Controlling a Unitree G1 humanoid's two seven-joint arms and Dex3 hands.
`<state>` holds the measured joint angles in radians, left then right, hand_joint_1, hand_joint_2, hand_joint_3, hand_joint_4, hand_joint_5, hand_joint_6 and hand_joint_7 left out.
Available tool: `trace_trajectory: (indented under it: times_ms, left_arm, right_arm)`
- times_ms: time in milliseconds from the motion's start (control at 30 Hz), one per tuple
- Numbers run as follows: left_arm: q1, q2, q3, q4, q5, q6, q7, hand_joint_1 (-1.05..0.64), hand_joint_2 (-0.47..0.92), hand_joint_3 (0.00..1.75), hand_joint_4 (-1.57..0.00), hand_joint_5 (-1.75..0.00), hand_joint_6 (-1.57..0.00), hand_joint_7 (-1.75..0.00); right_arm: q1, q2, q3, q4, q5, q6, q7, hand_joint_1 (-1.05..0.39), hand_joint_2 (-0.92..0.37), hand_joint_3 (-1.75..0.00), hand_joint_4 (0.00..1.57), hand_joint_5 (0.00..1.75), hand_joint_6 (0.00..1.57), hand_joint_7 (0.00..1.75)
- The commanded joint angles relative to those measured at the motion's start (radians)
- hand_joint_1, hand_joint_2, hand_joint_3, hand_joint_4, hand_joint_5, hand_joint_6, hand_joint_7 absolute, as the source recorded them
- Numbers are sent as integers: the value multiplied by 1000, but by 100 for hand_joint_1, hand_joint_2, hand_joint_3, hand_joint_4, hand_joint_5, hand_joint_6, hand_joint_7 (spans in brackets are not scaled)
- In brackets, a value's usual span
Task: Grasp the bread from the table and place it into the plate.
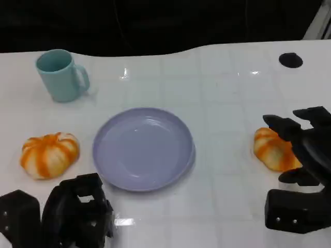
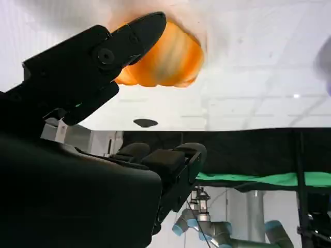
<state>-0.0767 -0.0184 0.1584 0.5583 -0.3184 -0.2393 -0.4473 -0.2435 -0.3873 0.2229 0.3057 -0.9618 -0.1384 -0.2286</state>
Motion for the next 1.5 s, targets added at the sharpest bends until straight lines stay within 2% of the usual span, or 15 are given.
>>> trace_trajectory:
  times_ms: [33, 300, 900, 1200, 1267, 1333, 1400, 1433, 1500]
  left_arm:
    - [27, 7, 0, -8, 11, 15, 18, -84, -33, 175, -157, -125, -134, -122]
    - [37, 2, 2, -29, 1, 33, 20, -80, -32, 175, -157, -126, -132, -123]
    - [33, -1, 2, -19, 9, 19, 25, -83, -33, 175, -157, -126, -134, -124]
    - [30, -7, 3, -9, 7, 11, 25, -84, -33, 175, -157, -126, -134, -123]
    - [33, -8, 2, -12, 9, 9, 26, -84, -33, 175, -157, -126, -134, -123]
    - [35, -8, 1, -15, 11, 9, 28, -85, -33, 175, -157, -126, -134, -123]
    - [38, -8, 0, -20, 12, 10, 30, -85, -33, 175, -157, -126, -134, -123]
    - [40, -8, 0, -21, 12, 10, 29, -85, -33, 175, -157, -126, -134, -123]
    - [43, -9, 0, -26, 9, 12, 26, -85, -32, 175, -157, -127, -134, -123]
  right_arm:
    - [-57, -24, 32, 86, 10, 12, -37, -66, -58, -1, 0, 64, 39, 1]
    - [-130, -15, 90, 224, 27, 22, -74, -68, -62, -1, 2, 61, 39, 1]
    - [-231, 23, 181, 405, 80, 42, -86, -67, -70, -1, 12, 43, 37, 0]
    - [-334, 64, 226, 603, 103, 36, -132, -63, -72, -1, 19, 34, 39, 1]
    - [-359, 70, 239, 659, 106, 26, -153, -59, -74, -1, 29, 28, 44, 1]
    - [-381, 79, 244, 717, 118, 10, -174, -53, -77, 0, 47, 19, 51, 2]
    - [-399, 90, 240, 779, 143, -24, -206, -46, -78, 0, 69, 18, 65, 4]
    - [-405, 94, 237, 807, 156, -42, -226, -42, -79, -1, 86, 19, 76, 5]
    - [-413, 100, 241, 851, 168, -65, -264, -38, -82, -1, 110, 27, 91, 8]
